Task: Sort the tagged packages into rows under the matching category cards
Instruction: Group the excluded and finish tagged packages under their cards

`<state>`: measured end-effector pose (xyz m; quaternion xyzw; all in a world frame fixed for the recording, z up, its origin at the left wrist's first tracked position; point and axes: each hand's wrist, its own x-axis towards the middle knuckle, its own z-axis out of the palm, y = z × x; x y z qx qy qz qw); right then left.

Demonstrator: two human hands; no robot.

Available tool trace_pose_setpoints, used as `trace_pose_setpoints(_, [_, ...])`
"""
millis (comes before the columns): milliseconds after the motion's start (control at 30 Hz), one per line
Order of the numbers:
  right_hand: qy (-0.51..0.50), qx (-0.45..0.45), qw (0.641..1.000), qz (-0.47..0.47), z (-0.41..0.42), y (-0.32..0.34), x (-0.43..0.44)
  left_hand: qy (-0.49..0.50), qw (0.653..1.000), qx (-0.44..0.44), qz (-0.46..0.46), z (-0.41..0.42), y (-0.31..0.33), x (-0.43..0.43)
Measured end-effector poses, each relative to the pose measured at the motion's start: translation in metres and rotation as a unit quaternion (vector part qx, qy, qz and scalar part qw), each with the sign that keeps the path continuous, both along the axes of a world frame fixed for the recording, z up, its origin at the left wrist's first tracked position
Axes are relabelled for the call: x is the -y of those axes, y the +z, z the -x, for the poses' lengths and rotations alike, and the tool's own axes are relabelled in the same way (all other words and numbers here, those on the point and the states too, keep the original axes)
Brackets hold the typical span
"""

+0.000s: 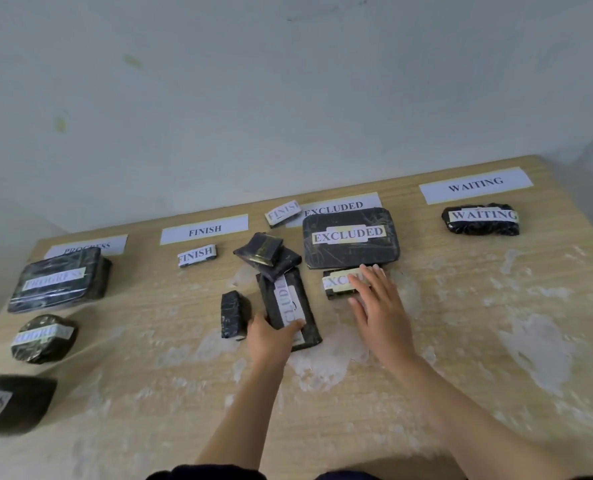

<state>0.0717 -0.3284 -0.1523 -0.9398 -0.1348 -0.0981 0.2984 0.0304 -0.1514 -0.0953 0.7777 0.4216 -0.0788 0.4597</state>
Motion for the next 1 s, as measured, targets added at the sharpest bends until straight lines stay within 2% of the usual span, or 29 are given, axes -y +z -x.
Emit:
trace_pose_setpoints(67, [-0.006,0.021,1.000,-0.001,0.004,0.006,-0.005,0.033,0.998,0.009,0.045,0.010,0.004,-0.002])
trace_pose_setpoints(167, [-0.003,0.039,0.997,-0.059,0.018,0.020,-0.019,0.058,0.990,0.031,0.128,0.019,0.014,-0.009])
trace_pose_setpoints(200, [-0.002,0.008,0.996,-0.090,0.024,0.027,-0.026,0.044,0.987,0.034,0.154,0.022,0.017,-0.012])
trace_pose_setpoints(267, [-0.002,-0.138,0.974,-0.178,0.032,0.042,-0.040,-0.011,0.981,0.011,0.191,0.027,0.027,-0.018])
trace_pose_setpoints(300, [-0.001,-0.232,0.944,-0.234,0.034,0.047,-0.046,-0.045,0.978,-0.007,0.204,0.030,0.030,-0.022])
trace_pose_setpoints(367, [-0.003,-0.381,0.843,-0.381,0.036,0.053,-0.052,-0.116,0.968,-0.034,0.220,0.035,0.037,-0.031])
trace_pose_setpoints(400, [-0.011,-0.417,0.797,-0.436,0.036,0.053,-0.051,-0.146,0.963,-0.039,0.221,0.035,0.039,-0.036])
trace_pose_setpoints(433, [-0.021,-0.434,0.771,-0.466,0.036,0.053,-0.049,-0.171,0.961,-0.037,0.215,0.035,0.041,-0.041])
trace_pose_setpoints(533, [-0.089,-0.413,0.756,-0.500,0.045,0.055,-0.038,-0.213,0.965,0.014,0.155,0.032,0.045,-0.050])
trace_pose_setpoints(633, [-0.223,-0.341,0.739,-0.537,0.059,0.052,-0.021,-0.218,0.967,0.076,0.106,0.026,0.043,-0.046])
trace_pose_setpoints(733, [-0.328,-0.270,0.732,-0.532,0.072,0.047,-0.007,-0.260,0.959,0.090,0.066,0.023,0.036,-0.033])
trace_pose_setpoints(833, [-0.353,-0.237,0.749,-0.508,0.071,0.045,-0.004,-0.308,0.946,0.098,-0.008,0.024,0.024,-0.020])
trace_pose_setpoints(1000, [-0.354,-0.265,0.761,-0.474,0.056,0.043,-0.011,-0.374,0.913,0.092,-0.135,0.025,0.004,-0.013])
